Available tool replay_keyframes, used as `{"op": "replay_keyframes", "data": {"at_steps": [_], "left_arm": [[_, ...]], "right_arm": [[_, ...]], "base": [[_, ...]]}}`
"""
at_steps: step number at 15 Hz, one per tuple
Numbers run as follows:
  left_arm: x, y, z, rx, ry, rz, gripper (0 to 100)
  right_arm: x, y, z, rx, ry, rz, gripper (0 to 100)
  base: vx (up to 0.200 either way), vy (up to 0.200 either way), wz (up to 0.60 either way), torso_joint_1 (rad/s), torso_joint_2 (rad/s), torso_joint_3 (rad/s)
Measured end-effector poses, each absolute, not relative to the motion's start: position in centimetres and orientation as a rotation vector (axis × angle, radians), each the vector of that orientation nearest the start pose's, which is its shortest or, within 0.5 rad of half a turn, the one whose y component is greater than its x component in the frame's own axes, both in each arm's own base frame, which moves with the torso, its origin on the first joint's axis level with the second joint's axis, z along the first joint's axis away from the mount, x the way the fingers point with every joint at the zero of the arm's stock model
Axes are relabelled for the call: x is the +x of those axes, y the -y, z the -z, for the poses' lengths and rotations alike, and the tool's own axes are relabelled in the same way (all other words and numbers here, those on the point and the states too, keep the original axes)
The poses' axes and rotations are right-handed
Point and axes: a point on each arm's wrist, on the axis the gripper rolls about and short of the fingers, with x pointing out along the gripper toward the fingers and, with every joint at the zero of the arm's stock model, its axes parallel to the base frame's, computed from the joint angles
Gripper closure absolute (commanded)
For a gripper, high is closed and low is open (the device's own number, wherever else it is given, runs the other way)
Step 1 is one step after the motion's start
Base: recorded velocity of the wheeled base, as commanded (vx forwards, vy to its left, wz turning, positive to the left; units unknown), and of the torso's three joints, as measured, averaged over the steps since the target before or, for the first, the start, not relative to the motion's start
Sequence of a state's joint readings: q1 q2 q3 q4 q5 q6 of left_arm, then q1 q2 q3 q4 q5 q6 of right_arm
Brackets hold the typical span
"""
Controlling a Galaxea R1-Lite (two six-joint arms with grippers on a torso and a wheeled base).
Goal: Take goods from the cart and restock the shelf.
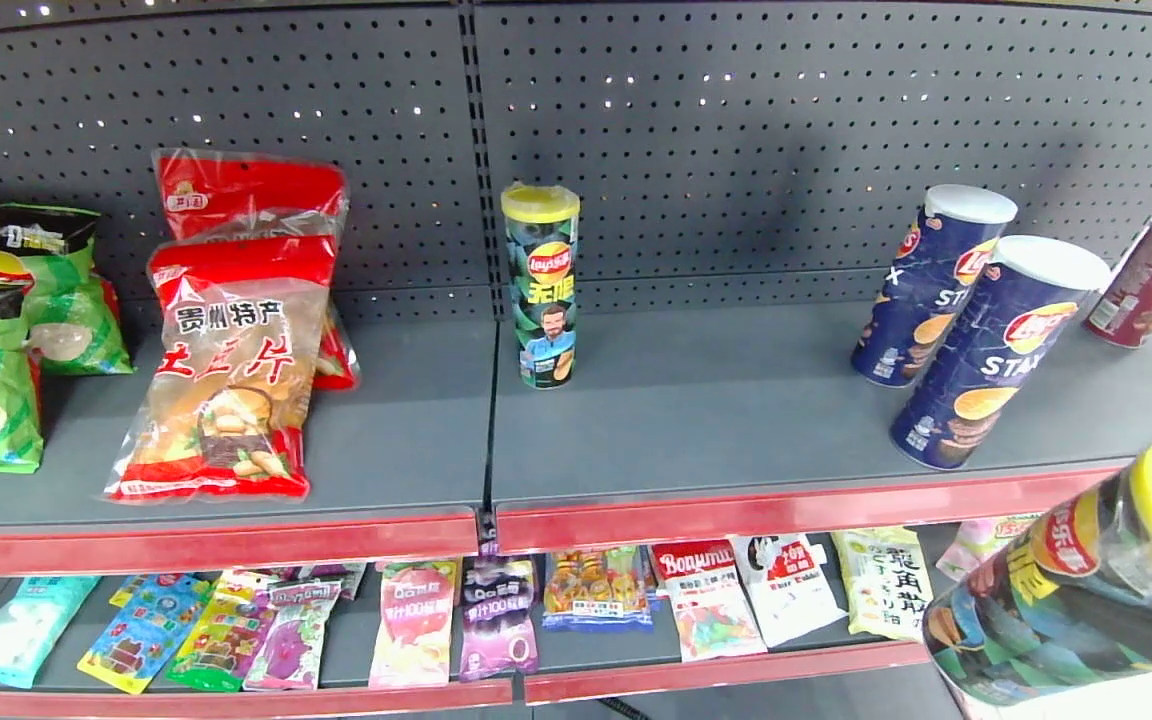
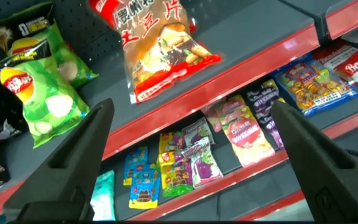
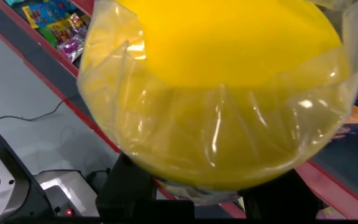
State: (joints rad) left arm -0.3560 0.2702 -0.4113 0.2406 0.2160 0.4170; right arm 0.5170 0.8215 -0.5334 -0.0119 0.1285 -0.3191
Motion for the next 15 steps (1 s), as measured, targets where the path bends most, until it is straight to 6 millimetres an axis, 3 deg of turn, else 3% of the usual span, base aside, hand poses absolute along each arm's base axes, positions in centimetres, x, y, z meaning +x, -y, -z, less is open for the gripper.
{"op": "replay_keyframes", "data": {"at_steps": [14, 15], "left_arm": [[-2.26, -1.35, -16.96, 0.446, -0.060, 0.156, 0], [-2.25, -1.35, -16.96, 0.446, -0.061, 0.156, 0]], "right_arm": [[7.02, -4.31, -21.03, -0.404, -0.173, -0.684, 100], [7.01, -4.31, -21.03, -0.405, -0.173, -0.684, 100]], "base": [[0.000, 0.000, 0.00, 0.000, 0.00, 0.000], [0.200, 0.000, 0.00, 0.002, 0.00, 0.007]]}}
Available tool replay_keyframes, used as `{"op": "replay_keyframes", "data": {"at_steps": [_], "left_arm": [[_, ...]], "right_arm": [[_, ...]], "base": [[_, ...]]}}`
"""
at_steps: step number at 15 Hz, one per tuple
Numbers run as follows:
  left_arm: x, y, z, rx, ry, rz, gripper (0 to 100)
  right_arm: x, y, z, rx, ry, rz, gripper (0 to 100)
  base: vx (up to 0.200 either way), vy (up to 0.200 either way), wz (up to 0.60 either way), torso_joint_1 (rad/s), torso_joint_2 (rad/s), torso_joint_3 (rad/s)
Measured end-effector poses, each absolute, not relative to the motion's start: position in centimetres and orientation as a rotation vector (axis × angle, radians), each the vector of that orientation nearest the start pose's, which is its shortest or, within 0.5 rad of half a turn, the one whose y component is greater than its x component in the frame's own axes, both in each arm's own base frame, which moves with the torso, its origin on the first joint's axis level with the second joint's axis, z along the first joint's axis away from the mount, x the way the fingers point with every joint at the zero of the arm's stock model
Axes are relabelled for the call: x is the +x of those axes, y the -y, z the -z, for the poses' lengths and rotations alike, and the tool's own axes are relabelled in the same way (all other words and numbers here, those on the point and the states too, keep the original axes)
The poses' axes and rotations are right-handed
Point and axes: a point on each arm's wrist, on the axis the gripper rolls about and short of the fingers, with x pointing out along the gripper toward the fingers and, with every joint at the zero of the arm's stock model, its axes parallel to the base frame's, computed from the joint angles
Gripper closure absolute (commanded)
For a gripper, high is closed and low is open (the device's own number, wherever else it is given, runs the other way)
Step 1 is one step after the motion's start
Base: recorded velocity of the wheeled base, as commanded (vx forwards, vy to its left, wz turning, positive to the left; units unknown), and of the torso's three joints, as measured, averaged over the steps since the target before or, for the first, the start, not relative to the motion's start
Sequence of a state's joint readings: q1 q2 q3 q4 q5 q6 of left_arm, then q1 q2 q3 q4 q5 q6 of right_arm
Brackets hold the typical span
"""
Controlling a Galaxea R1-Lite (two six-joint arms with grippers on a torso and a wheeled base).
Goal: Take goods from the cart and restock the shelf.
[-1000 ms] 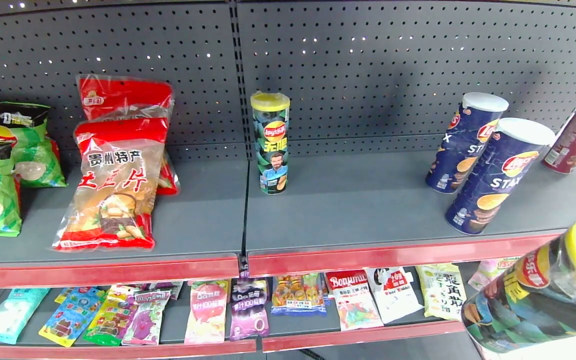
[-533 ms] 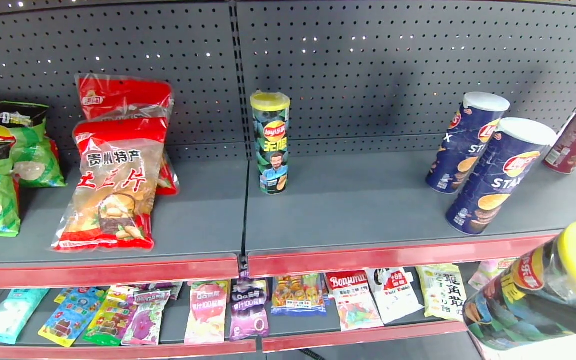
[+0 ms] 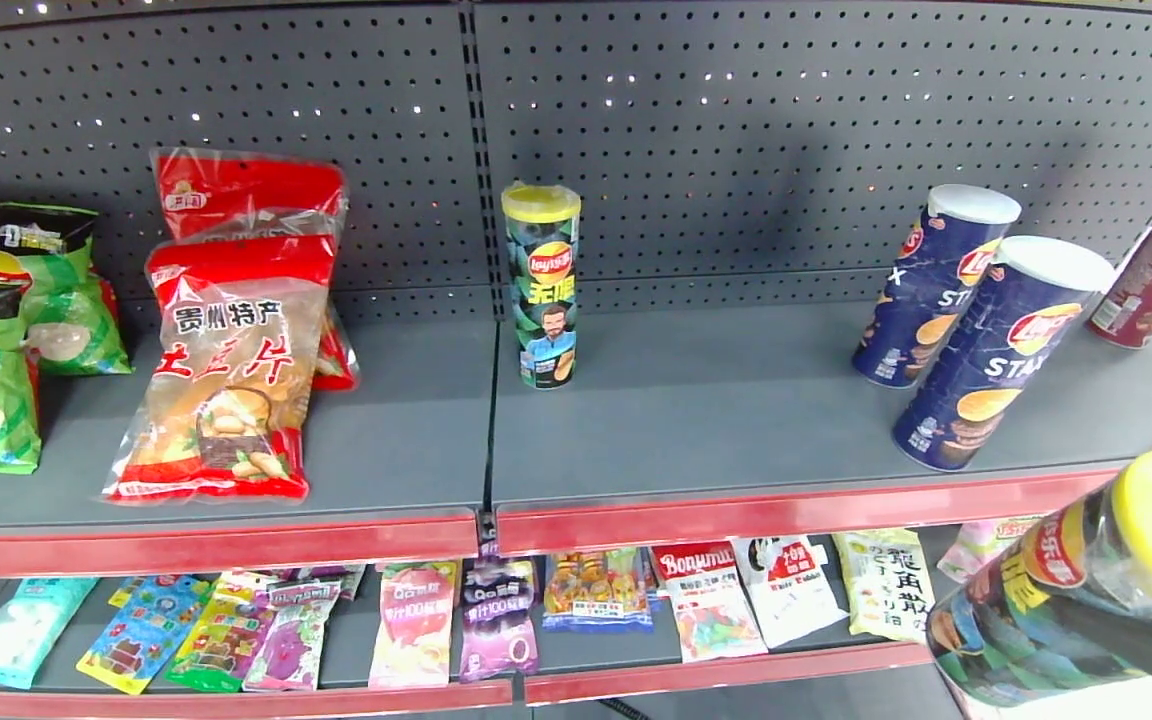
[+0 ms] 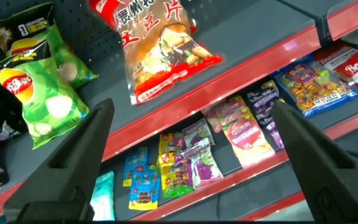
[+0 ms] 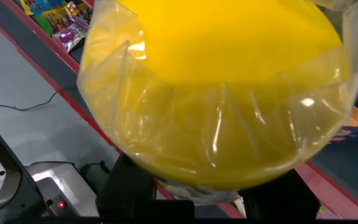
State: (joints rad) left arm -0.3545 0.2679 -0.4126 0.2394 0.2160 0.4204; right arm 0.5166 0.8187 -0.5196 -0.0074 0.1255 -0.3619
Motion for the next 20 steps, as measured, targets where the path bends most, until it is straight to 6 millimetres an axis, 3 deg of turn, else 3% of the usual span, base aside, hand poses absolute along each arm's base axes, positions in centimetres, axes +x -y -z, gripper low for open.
{"op": "replay_keyframes", "data": {"at_steps": [5, 13, 20], "left_arm": [[-2.2, -1.3, -17.0, 0.446, -0.062, 0.156, 0], [-1.8, -1.1, -16.9, 0.526, -0.078, 0.197, 0], [0.7, 0.0, -19.6, 0.507, -0.113, 0.301, 0]], "right_arm": [[7.1, -4.3, -21.1, -0.404, -0.169, -0.684, 100], [6.9, -4.6, -22.2, -0.383, -0.118, -0.749, 100], [7.0, -5.0, -22.9, -0.315, -0.125, -0.775, 100]], "base": [[0.200, 0.000, 0.00, 0.002, 0.00, 0.003], [0.000, 0.000, 0.00, 0.000, 0.00, 0.000], [0.000, 0.000, 0.00, 0.000, 0.00, 0.000]]}}
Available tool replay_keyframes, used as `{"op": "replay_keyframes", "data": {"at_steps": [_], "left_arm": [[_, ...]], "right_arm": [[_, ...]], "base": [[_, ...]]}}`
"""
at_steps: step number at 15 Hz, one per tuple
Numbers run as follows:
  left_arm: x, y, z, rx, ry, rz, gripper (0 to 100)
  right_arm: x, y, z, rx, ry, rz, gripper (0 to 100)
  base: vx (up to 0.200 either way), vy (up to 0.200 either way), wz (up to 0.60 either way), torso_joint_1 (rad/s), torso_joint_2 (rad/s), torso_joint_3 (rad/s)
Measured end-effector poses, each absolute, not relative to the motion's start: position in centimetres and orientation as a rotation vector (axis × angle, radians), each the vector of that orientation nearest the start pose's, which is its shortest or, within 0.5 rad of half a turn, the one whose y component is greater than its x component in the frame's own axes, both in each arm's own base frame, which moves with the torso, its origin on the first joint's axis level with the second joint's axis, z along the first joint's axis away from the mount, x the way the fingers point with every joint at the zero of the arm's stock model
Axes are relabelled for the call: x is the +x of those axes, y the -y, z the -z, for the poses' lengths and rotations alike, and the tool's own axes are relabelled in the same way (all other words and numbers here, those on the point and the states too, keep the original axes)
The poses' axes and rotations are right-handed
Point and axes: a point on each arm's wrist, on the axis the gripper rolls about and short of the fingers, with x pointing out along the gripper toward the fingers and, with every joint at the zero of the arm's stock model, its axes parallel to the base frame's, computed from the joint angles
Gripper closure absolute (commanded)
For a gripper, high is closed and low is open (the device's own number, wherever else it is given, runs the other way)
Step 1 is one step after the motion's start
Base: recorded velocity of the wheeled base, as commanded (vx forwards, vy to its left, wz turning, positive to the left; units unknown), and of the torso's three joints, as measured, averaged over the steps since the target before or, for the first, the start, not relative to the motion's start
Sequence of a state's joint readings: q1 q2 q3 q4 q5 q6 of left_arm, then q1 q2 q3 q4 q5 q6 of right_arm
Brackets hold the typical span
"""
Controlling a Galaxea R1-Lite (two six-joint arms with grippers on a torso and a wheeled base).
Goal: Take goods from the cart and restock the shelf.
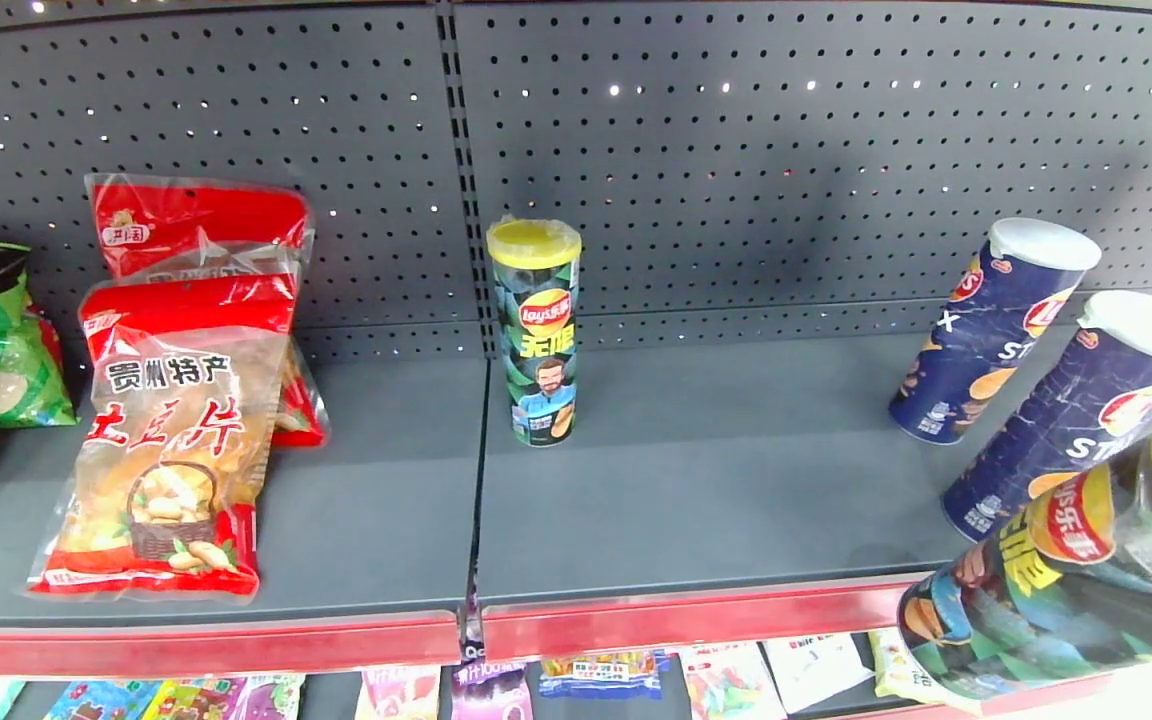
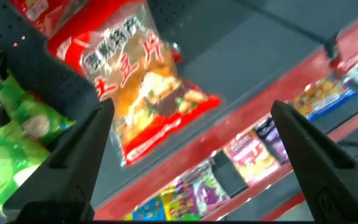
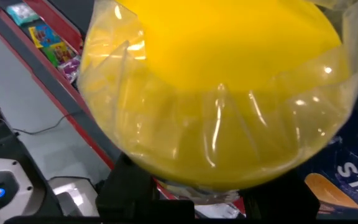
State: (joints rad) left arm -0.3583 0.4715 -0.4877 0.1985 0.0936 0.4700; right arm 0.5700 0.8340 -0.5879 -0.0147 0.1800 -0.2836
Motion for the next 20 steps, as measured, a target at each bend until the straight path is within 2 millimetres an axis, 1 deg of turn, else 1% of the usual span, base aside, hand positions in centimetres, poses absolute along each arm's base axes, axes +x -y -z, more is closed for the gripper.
{"op": "replay_keyframes", "data": {"at_steps": [2, 5, 7, 9, 14, 16, 18, 20], "left_arm": [[2.7, 0.9, -21.1, 0.433, -0.098, 0.321, 0], [7.2, 2.7, -23.4, 0.358, -0.063, 0.367, 0], [10.0, 4.5, -24.5, 0.293, -0.072, 0.554, 0], [12.7, 6.1, -25.2, 0.263, -0.102, 0.653, 0], [19.0, 9.9, -26.0, 0.247, -0.126, 0.753, 0], [20.8, 10.8, -25.9, 0.247, -0.126, 0.758, 0], [23.1, 11.8, -25.9, 0.246, -0.116, 0.750, 0], [25.0, 11.8, -25.8, 0.242, -0.115, 0.734, 0]], "right_arm": [[6.9, -5.1, -23.1, -0.304, -0.121, -0.791, 100], [6.8, -5.1, -23.4, -0.301, -0.109, -0.795, 100], [6.8, -5.1, -23.5, -0.298, -0.106, -0.793, 100], [6.7, -5.0, -23.5, -0.297, -0.102, -0.792, 100], [6.5, -4.8, -23.6, -0.295, -0.091, -0.785, 100], [6.5, -4.8, -23.6, -0.295, -0.091, -0.784, 100], [6.5, -4.8, -23.6, -0.295, -0.090, -0.784, 100], [6.5, -4.8, -23.6, -0.293, -0.090, -0.783, 100]], "base": [[0.000, 0.000, 0.00, 0.000, 0.00, 0.000], [0.000, 0.000, 0.00, 0.000, 0.00, 0.000], [0.000, 0.000, 0.00, 0.000, 0.00, 0.000], [0.000, 0.000, 0.00, 0.000, 0.00, 0.000], [0.000, 0.000, 0.00, 0.000, 0.00, 0.000], [0.000, 0.000, 0.00, 0.000, 0.00, 0.000], [0.000, 0.000, 0.00, 0.000, 0.00, 0.000], [0.000, 0.000, 0.00, 0.000, 0.00, 0.000]]}}
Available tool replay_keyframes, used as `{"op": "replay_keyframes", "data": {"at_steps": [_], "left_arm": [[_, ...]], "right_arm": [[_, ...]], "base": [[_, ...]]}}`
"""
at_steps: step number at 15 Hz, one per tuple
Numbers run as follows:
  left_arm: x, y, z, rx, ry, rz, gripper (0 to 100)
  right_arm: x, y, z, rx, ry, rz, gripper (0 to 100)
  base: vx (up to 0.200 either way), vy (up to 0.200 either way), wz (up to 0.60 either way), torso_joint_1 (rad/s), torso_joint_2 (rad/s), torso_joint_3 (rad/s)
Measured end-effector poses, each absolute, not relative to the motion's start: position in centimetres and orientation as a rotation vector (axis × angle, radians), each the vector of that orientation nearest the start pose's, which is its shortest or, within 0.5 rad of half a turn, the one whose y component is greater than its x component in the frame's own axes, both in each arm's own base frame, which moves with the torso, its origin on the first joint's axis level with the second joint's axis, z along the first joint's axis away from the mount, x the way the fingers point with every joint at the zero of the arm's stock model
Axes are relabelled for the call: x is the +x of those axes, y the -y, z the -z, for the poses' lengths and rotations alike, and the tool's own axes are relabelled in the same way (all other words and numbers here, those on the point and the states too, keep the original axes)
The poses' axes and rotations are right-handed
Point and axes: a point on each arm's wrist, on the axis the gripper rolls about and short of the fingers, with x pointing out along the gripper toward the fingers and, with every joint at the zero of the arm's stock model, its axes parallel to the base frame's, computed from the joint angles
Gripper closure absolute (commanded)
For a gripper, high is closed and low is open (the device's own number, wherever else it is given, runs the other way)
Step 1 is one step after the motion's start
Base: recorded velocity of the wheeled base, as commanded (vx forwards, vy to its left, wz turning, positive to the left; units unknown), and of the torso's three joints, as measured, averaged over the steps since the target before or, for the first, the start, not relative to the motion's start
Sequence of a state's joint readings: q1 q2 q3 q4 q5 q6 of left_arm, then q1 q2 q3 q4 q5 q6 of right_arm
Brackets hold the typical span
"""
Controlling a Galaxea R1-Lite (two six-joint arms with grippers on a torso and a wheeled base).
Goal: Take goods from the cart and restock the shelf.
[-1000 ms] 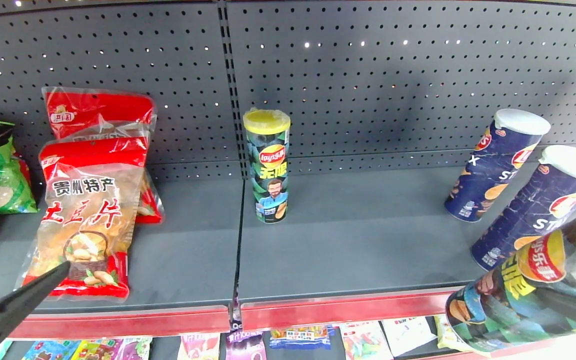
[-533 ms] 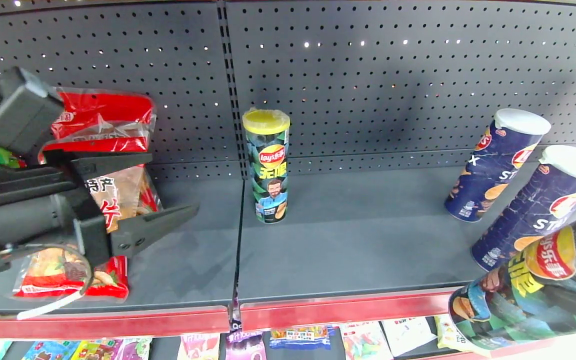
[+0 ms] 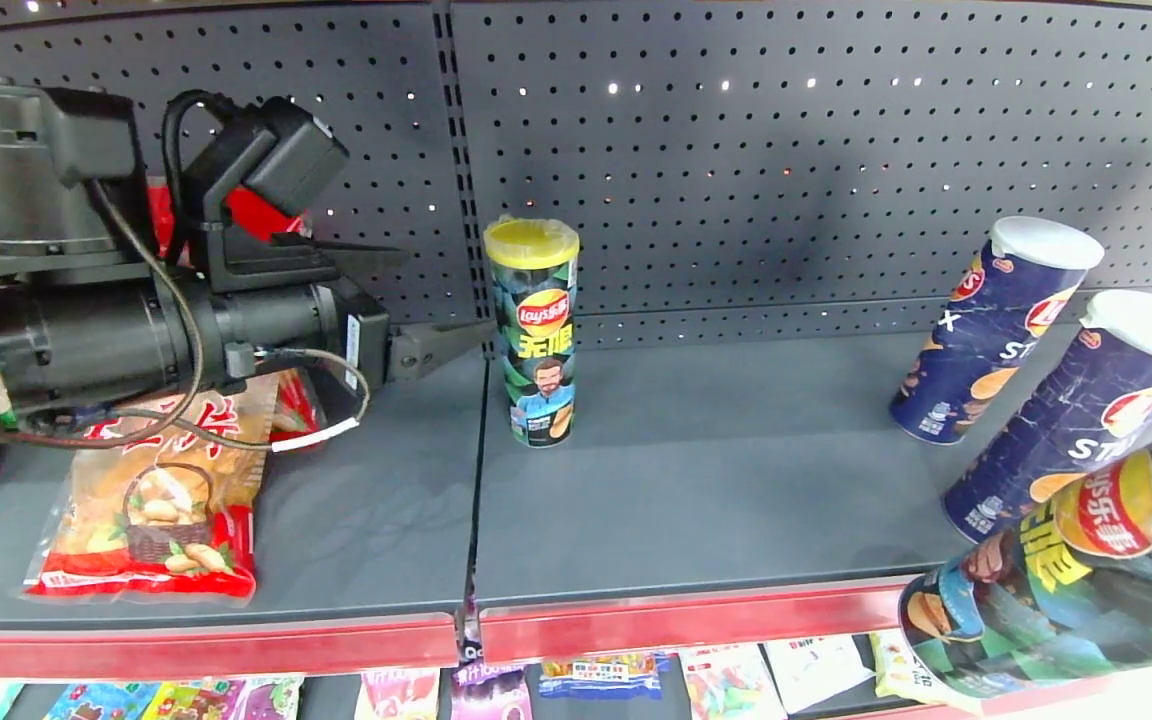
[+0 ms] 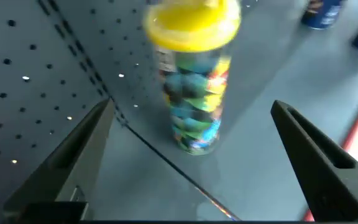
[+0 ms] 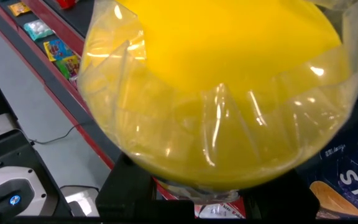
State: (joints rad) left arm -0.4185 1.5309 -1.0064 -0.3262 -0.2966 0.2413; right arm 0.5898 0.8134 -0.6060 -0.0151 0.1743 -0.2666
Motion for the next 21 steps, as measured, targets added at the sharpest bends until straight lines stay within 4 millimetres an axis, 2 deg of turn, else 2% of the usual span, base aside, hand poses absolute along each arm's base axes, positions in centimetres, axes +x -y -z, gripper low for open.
{"op": "replay_keyframes", "data": {"at_steps": [4, 21], "left_arm": [[26.7, 12.1, -24.8, 0.233, -0.144, 0.799, 0], [32.7, 14.5, -24.2, 0.313, -0.082, 0.882, 0]], "right_arm": [[6.5, -4.8, -23.6, -0.293, -0.091, -0.783, 100], [6.5, -4.8, -23.3, -0.282, -0.113, -0.782, 100]], "base": [[0.000, 0.000, 0.00, 0.000, 0.00, 0.000], [0.000, 0.000, 0.00, 0.000, 0.00, 0.000]]}}
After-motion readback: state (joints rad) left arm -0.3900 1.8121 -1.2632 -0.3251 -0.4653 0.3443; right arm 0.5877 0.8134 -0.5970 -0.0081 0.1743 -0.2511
